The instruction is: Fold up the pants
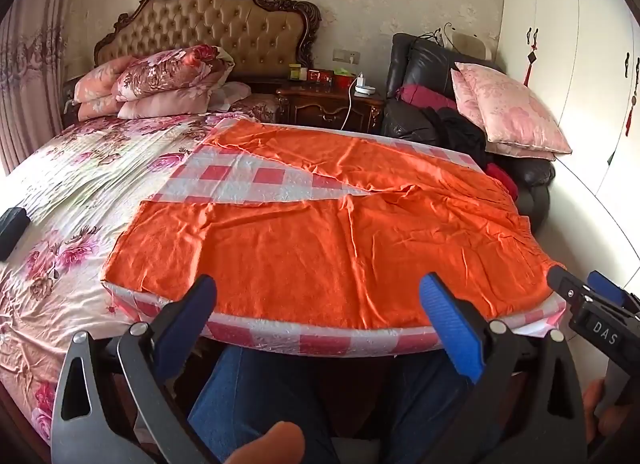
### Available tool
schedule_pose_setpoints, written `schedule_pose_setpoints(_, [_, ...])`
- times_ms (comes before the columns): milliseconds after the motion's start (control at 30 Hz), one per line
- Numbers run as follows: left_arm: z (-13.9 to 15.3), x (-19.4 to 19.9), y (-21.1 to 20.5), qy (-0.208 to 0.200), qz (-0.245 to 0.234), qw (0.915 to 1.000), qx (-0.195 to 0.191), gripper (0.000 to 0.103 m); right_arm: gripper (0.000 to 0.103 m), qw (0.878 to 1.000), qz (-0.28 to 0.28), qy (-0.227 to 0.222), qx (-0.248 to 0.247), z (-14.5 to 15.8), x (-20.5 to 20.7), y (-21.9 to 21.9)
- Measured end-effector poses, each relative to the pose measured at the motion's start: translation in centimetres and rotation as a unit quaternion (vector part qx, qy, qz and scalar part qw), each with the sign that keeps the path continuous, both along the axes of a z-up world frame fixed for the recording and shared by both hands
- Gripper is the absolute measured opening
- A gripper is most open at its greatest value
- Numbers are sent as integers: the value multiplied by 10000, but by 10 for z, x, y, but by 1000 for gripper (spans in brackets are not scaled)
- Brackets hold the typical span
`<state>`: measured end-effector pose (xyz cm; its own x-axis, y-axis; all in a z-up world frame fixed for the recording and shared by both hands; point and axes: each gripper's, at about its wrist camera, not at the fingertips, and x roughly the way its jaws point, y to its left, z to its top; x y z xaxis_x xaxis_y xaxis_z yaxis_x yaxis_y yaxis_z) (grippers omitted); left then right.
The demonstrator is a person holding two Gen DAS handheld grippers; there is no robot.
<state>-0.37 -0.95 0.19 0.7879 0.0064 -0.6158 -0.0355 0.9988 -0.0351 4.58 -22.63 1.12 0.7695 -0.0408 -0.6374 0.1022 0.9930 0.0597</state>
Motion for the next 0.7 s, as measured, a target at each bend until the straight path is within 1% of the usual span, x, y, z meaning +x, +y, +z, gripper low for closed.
schedule_pose_setpoints(67, [4,0,7,30,2,9999,-157,101,88,10000,12,18,-10,1,-1,-7])
schedule_pose_setpoints(133, [3,-4,16,-5,-16,9997,-244,101,88,9997,-8,27,-227,2,0,-2])
schedule_pose_setpoints(267, [3,-2,10,15,-23,9998,-173,101,88,9997,-31,4,-227,6,-2,1])
schedule_pose_setpoints(367, [4,-2,9,0,-34,9998,-179,101,88,9999,-41,3,-100,5,-2,-4])
schedule_pose_setpoints(700, [4,-2,6,21,-49,9998,-167,101,88,9999,-45,-6,-133,4,-2,0])
